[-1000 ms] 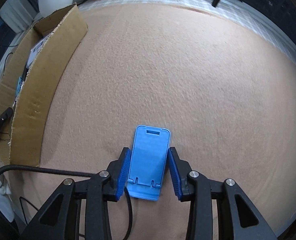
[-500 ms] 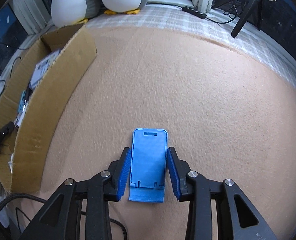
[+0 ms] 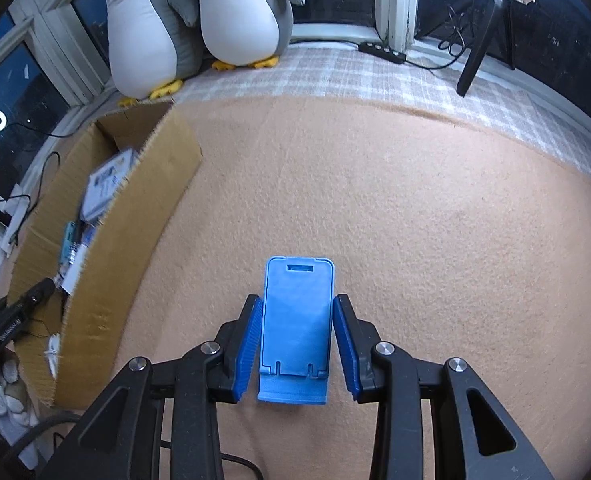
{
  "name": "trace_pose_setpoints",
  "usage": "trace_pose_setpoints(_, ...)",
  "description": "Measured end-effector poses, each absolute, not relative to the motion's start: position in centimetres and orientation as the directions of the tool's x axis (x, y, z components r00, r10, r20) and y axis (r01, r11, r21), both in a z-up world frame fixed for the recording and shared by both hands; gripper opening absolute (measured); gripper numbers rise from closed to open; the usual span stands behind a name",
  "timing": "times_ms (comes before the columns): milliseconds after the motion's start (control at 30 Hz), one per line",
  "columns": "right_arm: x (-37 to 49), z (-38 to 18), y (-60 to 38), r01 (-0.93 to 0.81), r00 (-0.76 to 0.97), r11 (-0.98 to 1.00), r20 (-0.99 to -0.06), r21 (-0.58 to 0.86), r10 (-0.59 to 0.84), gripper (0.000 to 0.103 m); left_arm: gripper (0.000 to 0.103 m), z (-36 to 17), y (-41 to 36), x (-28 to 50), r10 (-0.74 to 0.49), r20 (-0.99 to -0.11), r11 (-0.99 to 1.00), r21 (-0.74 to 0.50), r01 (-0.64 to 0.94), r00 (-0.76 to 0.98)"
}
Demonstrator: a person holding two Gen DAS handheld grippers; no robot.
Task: Organize rigid objects
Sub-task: 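Carry the phone stand into the box and open the right gripper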
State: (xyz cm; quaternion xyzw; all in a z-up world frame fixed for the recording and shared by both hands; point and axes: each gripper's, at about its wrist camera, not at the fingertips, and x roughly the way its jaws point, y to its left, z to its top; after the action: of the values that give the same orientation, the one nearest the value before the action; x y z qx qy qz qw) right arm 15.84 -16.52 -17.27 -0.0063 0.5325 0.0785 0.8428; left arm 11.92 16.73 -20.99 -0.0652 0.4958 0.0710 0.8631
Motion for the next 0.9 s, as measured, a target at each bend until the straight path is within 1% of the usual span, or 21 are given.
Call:
trace_pose_setpoints(267, 15.6, -12.2, -12.7, -0.241, 0.495, 0.966, -0.844, 0.096, 0.208, 0.033, 0.028, -20.9, 16.4, 11.9, 0.071, -0.866, 0.981, -0.03, -0.193, 0.494)
trace_pose_setpoints(433, 16.2, -10.2, -9.5, -0.313, 0.507, 0.943, -0.819, 0.115, 0.268, 0.033, 0.028, -20.9, 16.3, 11.9, 0.077, -0.866, 0.98, -0.024, -0.195, 0.494)
trace_pose_setpoints(733, 17.0, -10.2, -4.2, -0.405, 0.467, 0.902, -0.815, 0.148, 0.343, 0.033, 0.028, -20.9, 16.3, 11.9, 0.084, -0.866, 0.98, -0.018, -0.198, 0.493)
trace_pose_setpoints(900, 17.1, -10.8, -1.9, -0.44, 0.439, 0.885, -0.823, 0.152, 0.36, 0.033, 0.028, -20.9, 16.3, 11.9, 0.086, -0.865, 0.98, -0.017, -0.201, 0.494)
